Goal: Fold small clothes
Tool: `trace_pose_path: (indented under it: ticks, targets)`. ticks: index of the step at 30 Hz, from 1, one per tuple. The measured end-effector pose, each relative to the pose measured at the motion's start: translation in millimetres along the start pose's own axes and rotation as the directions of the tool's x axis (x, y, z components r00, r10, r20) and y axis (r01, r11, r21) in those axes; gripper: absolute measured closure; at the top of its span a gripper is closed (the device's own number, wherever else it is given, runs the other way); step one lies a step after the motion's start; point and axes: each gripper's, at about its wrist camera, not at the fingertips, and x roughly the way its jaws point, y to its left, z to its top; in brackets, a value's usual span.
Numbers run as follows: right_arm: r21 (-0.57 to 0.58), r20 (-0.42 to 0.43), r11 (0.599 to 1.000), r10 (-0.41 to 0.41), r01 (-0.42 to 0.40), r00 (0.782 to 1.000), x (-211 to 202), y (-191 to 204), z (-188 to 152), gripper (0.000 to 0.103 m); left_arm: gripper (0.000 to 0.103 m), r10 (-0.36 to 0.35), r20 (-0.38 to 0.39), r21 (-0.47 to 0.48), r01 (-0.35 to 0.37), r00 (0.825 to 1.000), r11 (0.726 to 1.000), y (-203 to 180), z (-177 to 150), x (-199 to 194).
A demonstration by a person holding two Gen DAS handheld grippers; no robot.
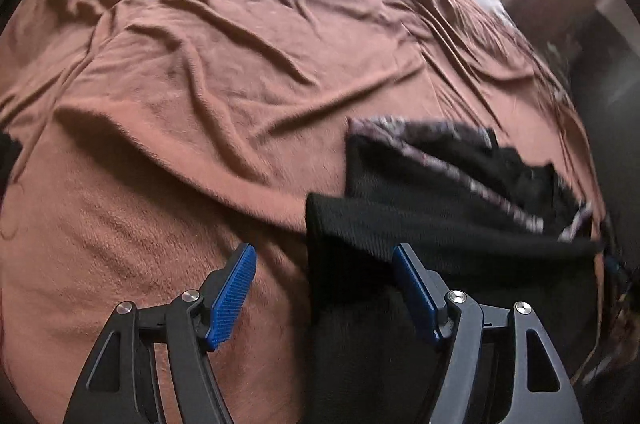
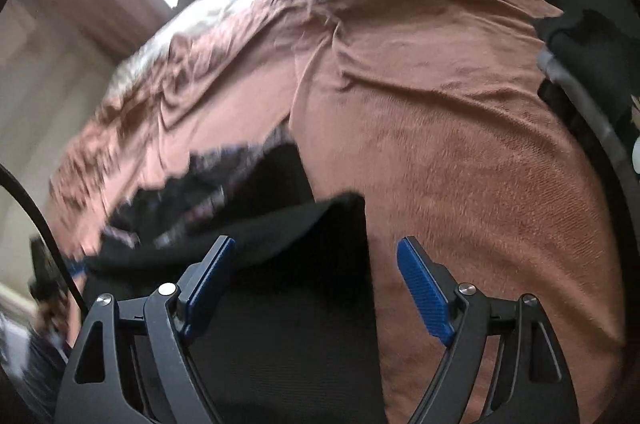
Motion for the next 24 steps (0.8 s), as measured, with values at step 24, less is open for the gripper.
trace_pose_path:
  ticks: [24]
  targets:
    - [-0.172,-0.017,0.981,-0.088,0.084,0.996,71,21,39,0.060,0.045,0.082,0.032,0.221,-0.087,0.996,0.971,-10,26,32]
